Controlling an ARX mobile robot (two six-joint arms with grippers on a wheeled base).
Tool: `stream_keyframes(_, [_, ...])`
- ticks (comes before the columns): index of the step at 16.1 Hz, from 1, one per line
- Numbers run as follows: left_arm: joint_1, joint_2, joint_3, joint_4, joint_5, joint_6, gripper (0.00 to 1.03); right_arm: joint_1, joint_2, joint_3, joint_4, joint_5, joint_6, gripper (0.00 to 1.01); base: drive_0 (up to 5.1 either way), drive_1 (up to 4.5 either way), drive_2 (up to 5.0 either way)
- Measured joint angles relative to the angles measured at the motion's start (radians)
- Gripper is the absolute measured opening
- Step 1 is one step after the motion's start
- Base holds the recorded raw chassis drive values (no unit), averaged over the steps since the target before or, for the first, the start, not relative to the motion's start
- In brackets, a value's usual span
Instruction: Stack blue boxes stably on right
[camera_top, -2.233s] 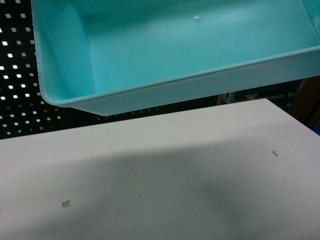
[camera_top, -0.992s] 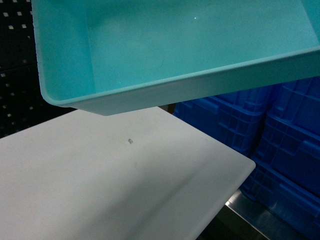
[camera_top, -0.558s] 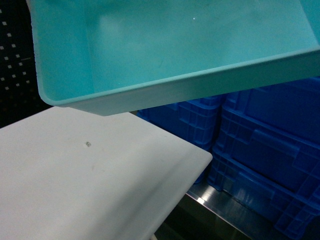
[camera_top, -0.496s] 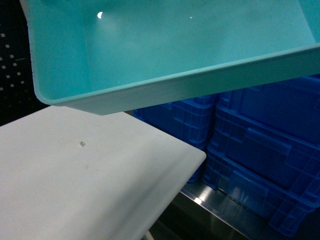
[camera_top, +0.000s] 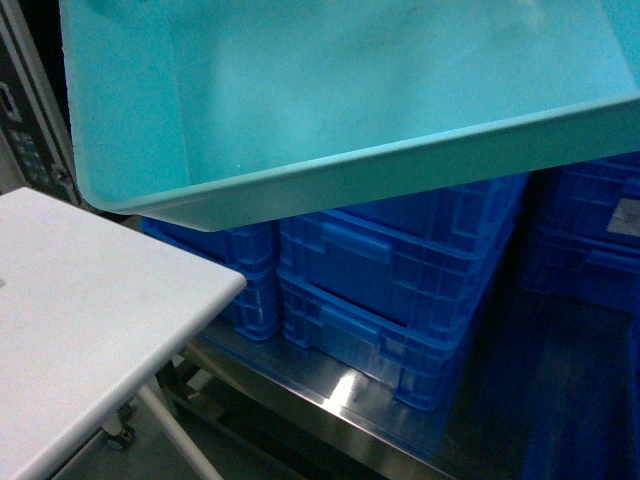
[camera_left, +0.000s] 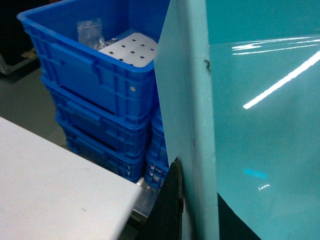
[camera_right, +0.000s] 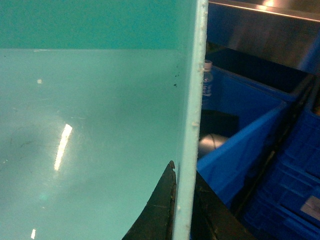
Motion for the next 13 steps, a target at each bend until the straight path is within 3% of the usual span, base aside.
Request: stream_keyframes(13, [-0.012,0.0,0.0,0.005,-0.007,0.002,0.02,-0.014,-0.001,-0.001,-0.002,0.0,0.0,0.07,-1.6,-1.62,-1.6])
